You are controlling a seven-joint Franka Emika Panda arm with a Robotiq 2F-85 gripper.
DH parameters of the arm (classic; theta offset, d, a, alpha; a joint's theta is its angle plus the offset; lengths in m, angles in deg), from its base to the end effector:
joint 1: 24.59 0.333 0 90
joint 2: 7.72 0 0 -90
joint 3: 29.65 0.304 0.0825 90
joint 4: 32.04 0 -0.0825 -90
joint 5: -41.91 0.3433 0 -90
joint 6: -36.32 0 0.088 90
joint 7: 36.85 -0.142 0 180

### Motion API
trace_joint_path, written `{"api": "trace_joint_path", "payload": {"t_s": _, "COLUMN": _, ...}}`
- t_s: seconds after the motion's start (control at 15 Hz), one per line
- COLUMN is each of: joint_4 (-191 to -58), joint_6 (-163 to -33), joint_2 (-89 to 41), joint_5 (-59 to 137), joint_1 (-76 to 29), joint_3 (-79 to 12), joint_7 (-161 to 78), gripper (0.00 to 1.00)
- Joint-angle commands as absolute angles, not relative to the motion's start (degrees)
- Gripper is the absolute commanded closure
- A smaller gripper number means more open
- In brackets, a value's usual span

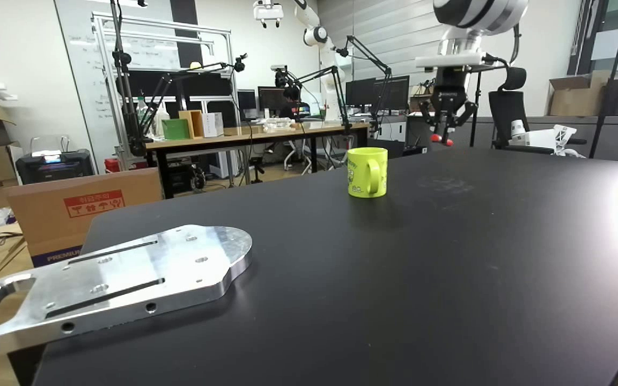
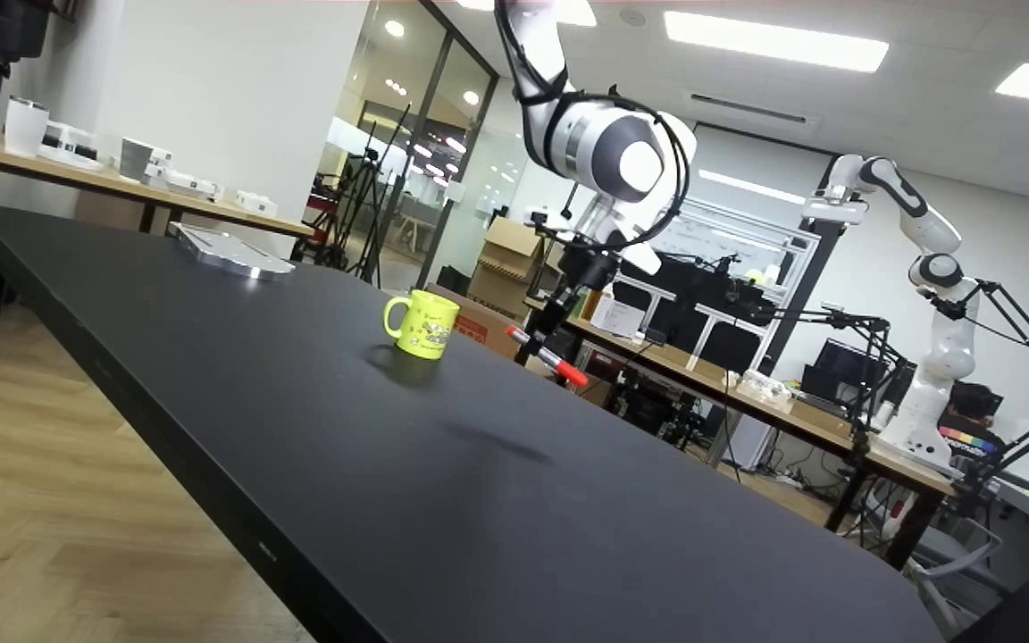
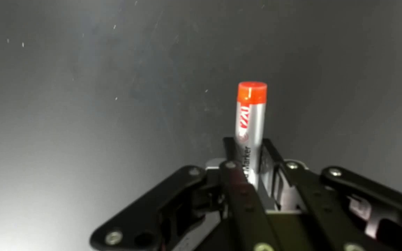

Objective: Pick up the marker and put it in the cup

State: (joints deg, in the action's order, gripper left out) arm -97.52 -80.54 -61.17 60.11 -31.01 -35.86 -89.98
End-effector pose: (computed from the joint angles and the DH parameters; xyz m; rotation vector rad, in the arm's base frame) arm 0.7107 -0.1099 0.2127 -2.4032 1.7408 0.1425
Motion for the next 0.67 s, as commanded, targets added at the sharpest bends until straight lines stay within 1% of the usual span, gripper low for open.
{"api": "trace_joint_path", "payload": {"t_s": 0.0, "joint_4": -90.9, "joint_6": -72.9, "joint_2": -60.9, "joint_5": 63.7, "joint_1": -32.2, "joint_3": -32.0, "joint_7": -92.8, "gripper": 0.95}}
{"api": "trace_joint_path", "payload": {"t_s": 0.4, "joint_4": -80.0, "joint_6": -57.6, "joint_2": -62.2, "joint_5": 70.9, "joint_1": -33.6, "joint_3": -25.5, "joint_7": -91.8, "gripper": 0.95}}
{"api": "trace_joint_path", "payload": {"t_s": 0.6, "joint_4": -75.0, "joint_6": -50.5, "joint_2": -63.5, "joint_5": 73.2, "joint_1": -33.7, "joint_3": -23.8, "joint_7": -92.8, "gripper": 0.95}}
